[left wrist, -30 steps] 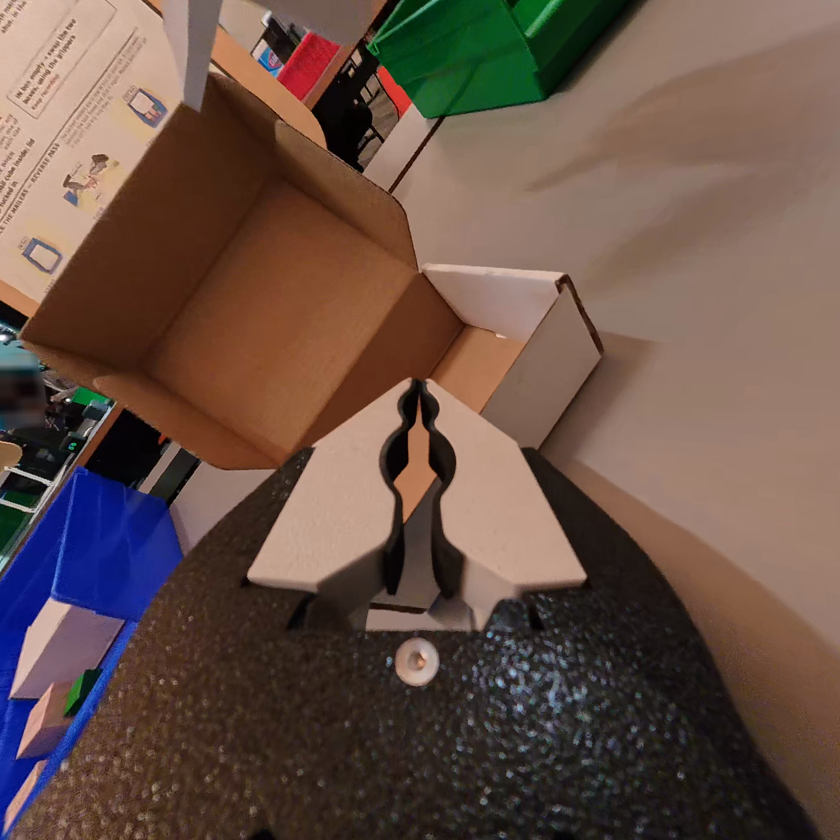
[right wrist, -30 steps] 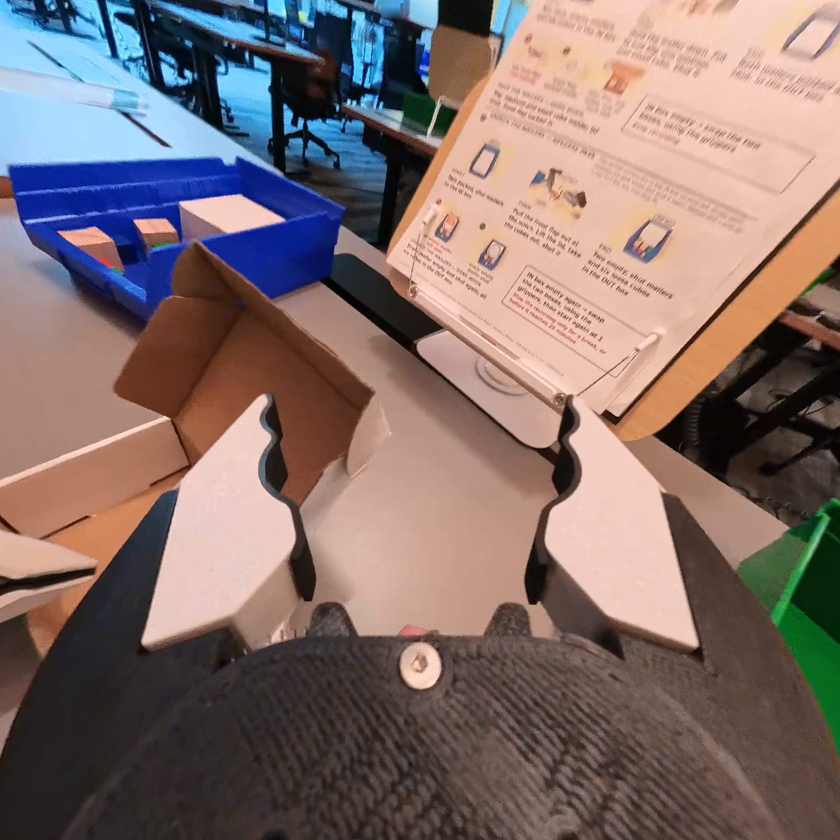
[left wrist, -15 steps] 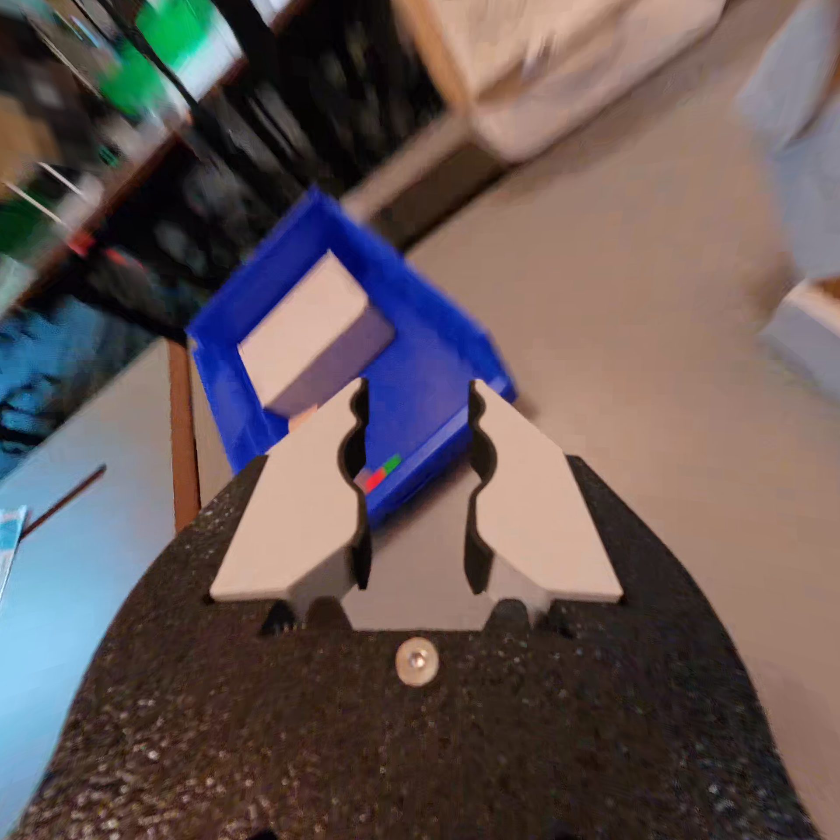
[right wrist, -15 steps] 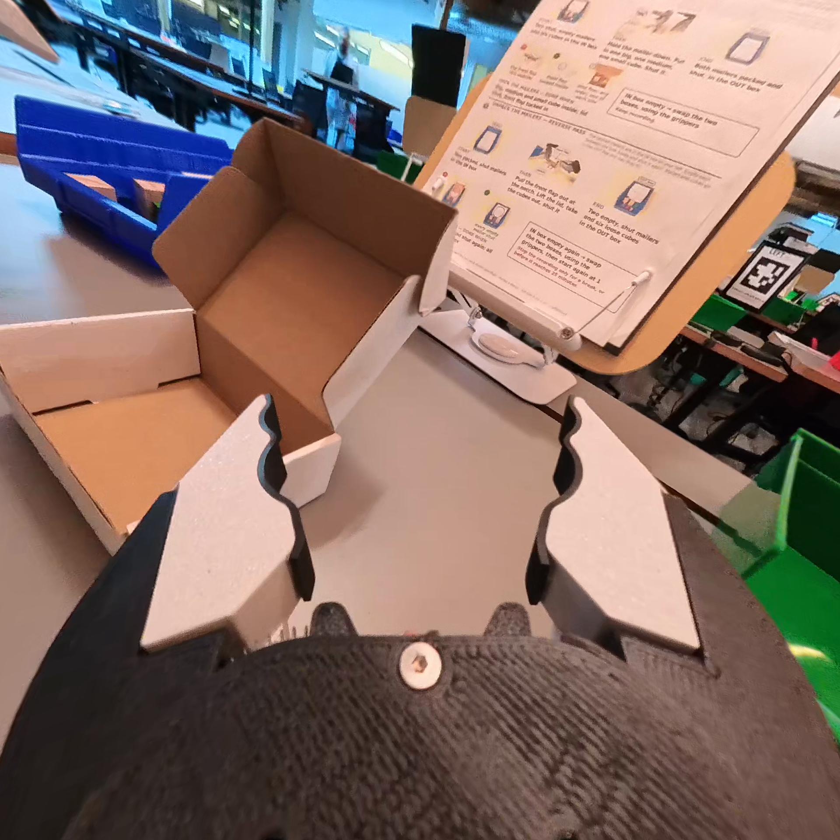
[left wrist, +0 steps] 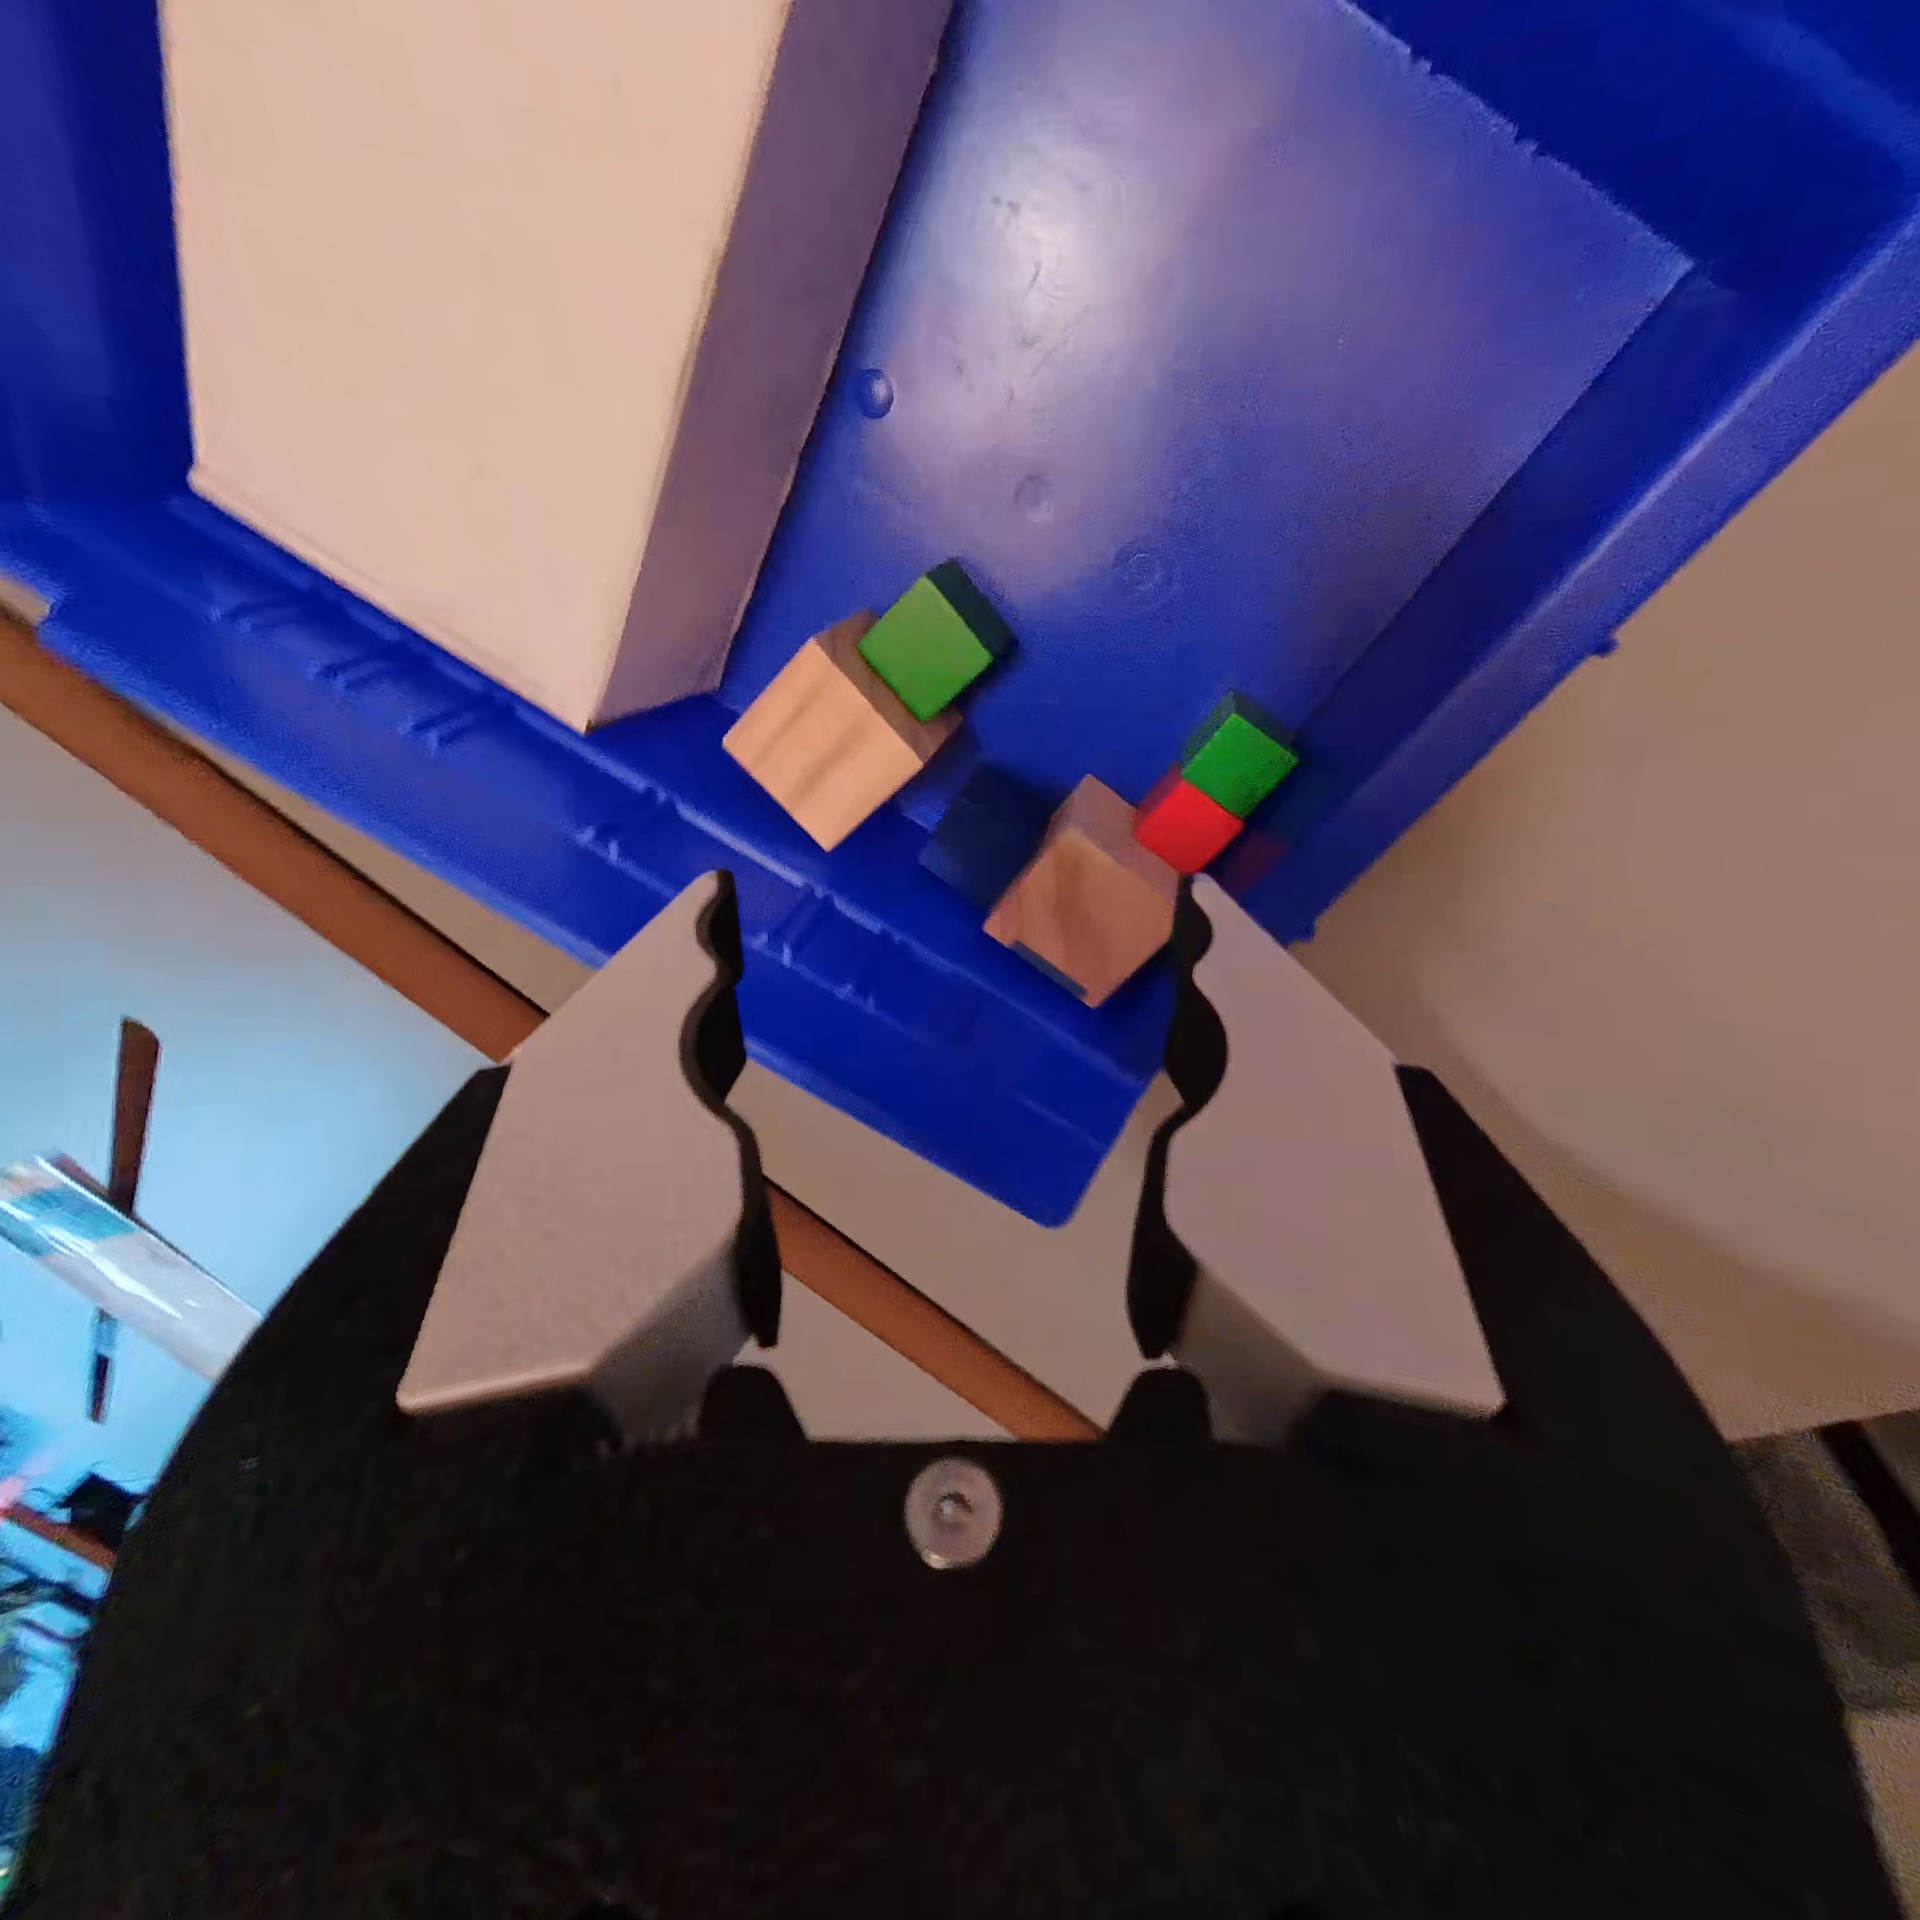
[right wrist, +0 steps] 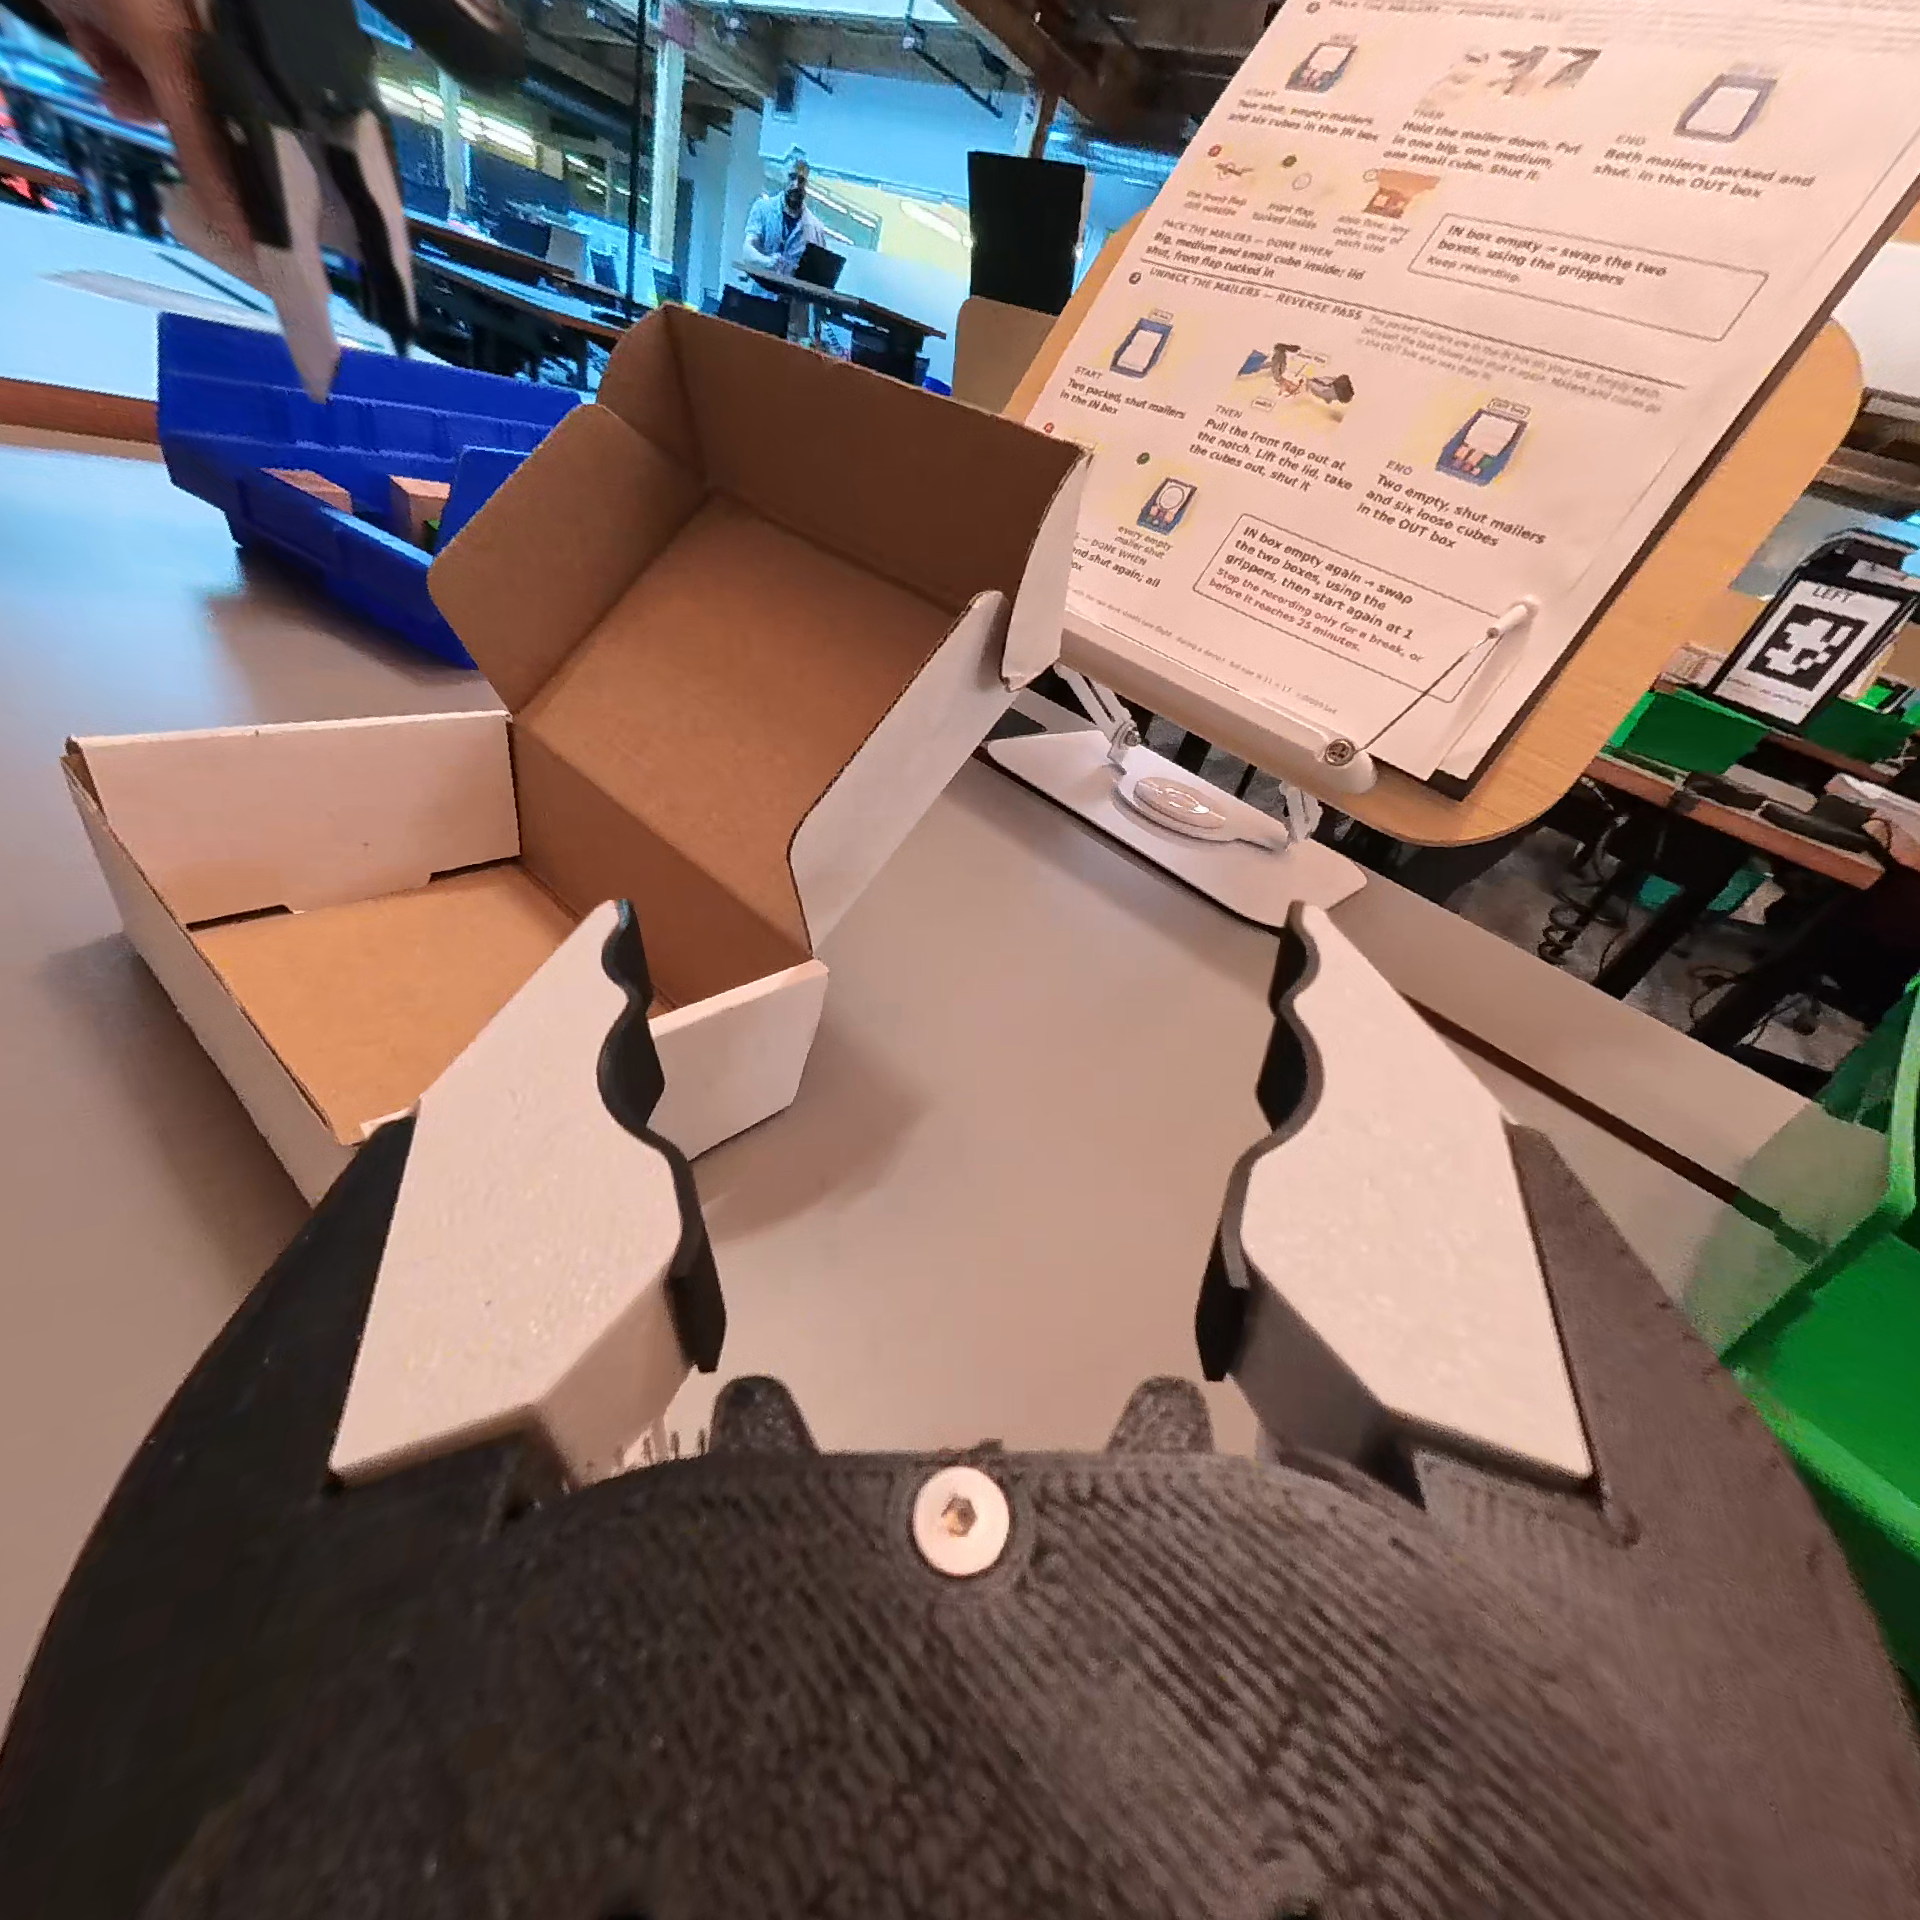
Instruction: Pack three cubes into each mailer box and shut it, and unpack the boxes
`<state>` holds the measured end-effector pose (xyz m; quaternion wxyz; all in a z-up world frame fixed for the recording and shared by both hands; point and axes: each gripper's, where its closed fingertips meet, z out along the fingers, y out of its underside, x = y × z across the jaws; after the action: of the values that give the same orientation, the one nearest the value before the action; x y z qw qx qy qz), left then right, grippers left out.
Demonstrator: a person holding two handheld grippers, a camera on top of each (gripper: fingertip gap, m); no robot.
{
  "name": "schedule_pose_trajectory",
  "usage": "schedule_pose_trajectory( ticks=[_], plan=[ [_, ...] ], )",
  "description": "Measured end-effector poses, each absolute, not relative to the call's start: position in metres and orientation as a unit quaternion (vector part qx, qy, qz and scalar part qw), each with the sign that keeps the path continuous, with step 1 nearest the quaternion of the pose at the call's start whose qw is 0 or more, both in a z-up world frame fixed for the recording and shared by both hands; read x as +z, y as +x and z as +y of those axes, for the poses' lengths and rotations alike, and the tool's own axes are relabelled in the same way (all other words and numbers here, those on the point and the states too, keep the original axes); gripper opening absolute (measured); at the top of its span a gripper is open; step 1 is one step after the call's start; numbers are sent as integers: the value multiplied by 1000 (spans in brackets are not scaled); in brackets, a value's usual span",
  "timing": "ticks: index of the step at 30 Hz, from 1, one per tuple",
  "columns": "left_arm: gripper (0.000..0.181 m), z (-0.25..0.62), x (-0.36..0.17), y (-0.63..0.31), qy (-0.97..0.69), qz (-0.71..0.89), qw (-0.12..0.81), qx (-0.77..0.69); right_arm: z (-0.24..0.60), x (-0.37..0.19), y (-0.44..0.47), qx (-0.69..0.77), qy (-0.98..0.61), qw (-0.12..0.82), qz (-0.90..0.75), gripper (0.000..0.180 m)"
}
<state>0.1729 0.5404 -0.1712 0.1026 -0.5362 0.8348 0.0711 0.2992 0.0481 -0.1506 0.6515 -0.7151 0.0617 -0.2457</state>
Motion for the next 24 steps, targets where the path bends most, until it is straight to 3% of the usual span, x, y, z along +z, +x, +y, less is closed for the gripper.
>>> schedule_pose_trajectory(
  ticks=[6, 24],
  plan=[
    [82, 569, -196, 190, -403, 896, 87, 168, 43, -157, 303, -261, -725, 634, 58, 118],
    [50, 594, -233, 200, -185, 950, 40, 248, 40, -160, 305, -256, -730, 631, 58, 114]
  ],
)
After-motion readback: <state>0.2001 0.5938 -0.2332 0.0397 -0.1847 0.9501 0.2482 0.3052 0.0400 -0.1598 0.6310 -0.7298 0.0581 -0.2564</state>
